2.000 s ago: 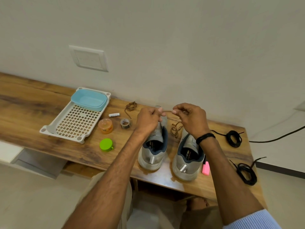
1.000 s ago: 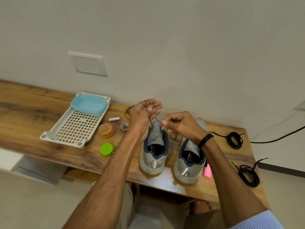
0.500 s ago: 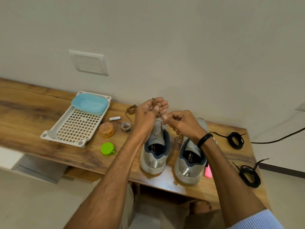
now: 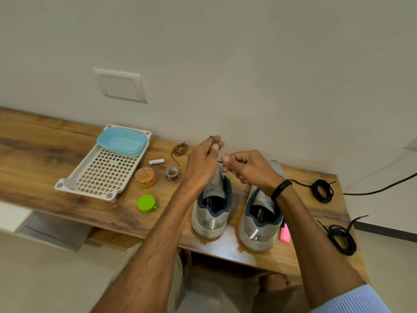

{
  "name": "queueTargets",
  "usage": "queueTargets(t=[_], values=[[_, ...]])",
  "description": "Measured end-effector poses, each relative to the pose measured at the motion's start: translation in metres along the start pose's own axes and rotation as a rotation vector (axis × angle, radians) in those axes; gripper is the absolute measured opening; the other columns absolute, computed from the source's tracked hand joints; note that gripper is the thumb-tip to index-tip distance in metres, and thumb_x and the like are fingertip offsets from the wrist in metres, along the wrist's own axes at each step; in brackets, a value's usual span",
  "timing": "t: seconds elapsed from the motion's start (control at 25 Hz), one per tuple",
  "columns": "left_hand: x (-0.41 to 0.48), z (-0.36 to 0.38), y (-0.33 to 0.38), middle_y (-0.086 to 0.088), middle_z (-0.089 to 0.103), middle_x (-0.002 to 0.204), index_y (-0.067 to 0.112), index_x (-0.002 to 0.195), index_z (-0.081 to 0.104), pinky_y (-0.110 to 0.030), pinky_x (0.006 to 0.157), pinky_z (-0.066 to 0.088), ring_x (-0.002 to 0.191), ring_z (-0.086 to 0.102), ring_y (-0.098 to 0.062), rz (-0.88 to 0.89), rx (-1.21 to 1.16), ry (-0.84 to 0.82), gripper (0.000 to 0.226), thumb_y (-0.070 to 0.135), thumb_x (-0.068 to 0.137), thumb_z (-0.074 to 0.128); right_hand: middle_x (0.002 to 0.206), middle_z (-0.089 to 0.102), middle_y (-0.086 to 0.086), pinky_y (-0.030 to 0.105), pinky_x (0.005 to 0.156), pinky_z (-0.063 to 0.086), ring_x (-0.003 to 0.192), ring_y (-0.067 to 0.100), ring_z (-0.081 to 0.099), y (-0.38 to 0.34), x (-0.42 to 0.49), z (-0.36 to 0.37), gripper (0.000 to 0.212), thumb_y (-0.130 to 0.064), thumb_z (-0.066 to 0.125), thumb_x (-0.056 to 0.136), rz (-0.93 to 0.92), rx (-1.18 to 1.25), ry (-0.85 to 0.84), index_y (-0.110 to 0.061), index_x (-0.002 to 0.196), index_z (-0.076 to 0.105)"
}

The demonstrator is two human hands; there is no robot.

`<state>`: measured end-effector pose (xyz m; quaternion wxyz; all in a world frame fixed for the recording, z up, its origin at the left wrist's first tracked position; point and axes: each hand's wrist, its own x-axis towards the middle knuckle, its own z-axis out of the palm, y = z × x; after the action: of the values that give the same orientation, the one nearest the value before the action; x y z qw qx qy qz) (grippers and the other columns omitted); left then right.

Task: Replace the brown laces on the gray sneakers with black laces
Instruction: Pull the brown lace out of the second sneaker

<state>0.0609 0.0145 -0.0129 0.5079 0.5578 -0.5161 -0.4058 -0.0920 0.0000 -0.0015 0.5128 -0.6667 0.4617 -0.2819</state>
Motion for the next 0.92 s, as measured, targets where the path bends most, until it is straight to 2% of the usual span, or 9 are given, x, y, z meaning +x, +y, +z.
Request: queueTargets(t=[0.08,0.2,0.32,0.44,0.52,0.64,0.76,0.84,0.92], values=[[-0.003,-0.001,-0.006,-0.003,0.074,0.093,0.012,0.097,0.070,-0.037,0.081,0.055,0.088,0.070,-0.020,-0.006,0.236,-0.144,0.029,0.020,0.103,0.043,0.055,0.044,0.000,0.022,0.043,0.025,0.046,0.011,0.031,-0.008,-0.001,-0.006,0.036,-0.031,0.061,0.095,-0.044,0.164,0.048,0.002,0.081,0.069],[-0.008,0.004,0.010,-0.014,0.068,0.070,-0.001,0.088,0.069,-0.030,0.059,0.048,0.062,0.064,-0.026,-0.174,-0.279,-0.289,0.038,0.015,0.104,0.039,0.050,0.050,-0.010,0.019,0.044,0.032,0.044,0.004,0.038,-0.001,0.005,-0.008,0.033,-0.032,0.061,0.095,-0.035,0.068,0.357,-0.008,0.073,0.067],[-0.006,0.008,0.016,-0.017,0.073,0.091,-0.002,0.105,0.067,-0.027,0.072,0.057,0.084,0.071,-0.026,-0.199,-0.570,-0.139,0.037,0.015,0.107,0.035,0.053,0.048,-0.009,0.020,0.043,0.032,0.045,0.008,0.037,0.005,0.005,0.003,0.032,-0.020,0.054,0.099,0.049,-0.076,0.213,-0.014,0.071,0.066],[-0.001,0.001,-0.003,-0.004,0.072,0.111,0.010,0.119,0.066,-0.029,0.089,0.054,0.104,0.067,-0.017,0.036,0.061,0.039,0.030,0.023,0.106,0.042,0.055,0.049,-0.007,0.020,0.043,0.030,0.047,0.010,0.035,-0.002,-0.001,0.003,0.032,-0.030,0.058,0.097,0.052,-0.031,-0.066,-0.008,0.078,0.071],[-0.003,-0.003,-0.006,0.000,0.075,0.096,0.013,0.105,0.072,-0.032,0.082,0.054,0.090,0.070,-0.015,0.022,0.313,-0.097,0.032,0.028,0.104,0.044,0.058,0.049,-0.003,0.020,0.044,0.028,0.048,0.010,0.033,-0.008,-0.002,-0.003,0.031,-0.031,0.061,0.095,0.003,0.154,-0.045,-0.005,0.081,0.070],[-0.009,0.000,0.012,-0.010,0.067,0.064,0.000,0.082,0.069,-0.028,0.057,0.049,0.057,0.062,-0.022,-0.198,-0.156,-0.279,0.042,0.020,0.104,0.040,0.053,0.047,-0.006,0.021,0.044,0.029,0.045,0.008,0.035,-0.003,0.004,-0.007,0.033,-0.033,0.059,0.096,-0.023,0.128,0.290,-0.009,0.075,0.067],[-0.007,0.003,0.016,-0.015,0.073,0.092,-0.002,0.105,0.068,-0.028,0.075,0.056,0.085,0.071,-0.025,-0.204,-0.570,-0.136,0.037,0.016,0.107,0.035,0.050,0.047,-0.012,0.020,0.046,0.030,0.046,0.007,0.037,0.006,0.004,0.002,0.033,-0.031,0.053,0.099,0.034,-0.091,0.153,-0.015,0.073,0.067],[-0.003,0.000,0.007,-0.008,0.073,0.108,0.008,0.117,0.067,-0.028,0.088,0.054,0.102,0.069,-0.017,-0.074,-0.206,0.018,0.032,0.020,0.107,0.039,0.056,0.047,-0.003,0.019,0.044,0.030,0.047,0.009,0.035,0.002,-0.001,0.005,0.031,-0.032,0.057,0.098,0.047,-0.066,-0.104,-0.014,0.076,0.069],[-0.004,-0.003,0.000,0.001,0.075,0.089,0.018,0.097,0.072,-0.028,0.075,0.053,0.084,0.069,-0.015,-0.023,0.214,-0.034,0.029,0.023,0.102,0.044,0.059,0.048,0.000,0.019,0.045,0.030,0.048,0.009,0.035,-0.006,-0.002,0.002,0.029,-0.031,0.060,0.096,0.005,0.051,-0.129,-0.009,0.080,0.071]])
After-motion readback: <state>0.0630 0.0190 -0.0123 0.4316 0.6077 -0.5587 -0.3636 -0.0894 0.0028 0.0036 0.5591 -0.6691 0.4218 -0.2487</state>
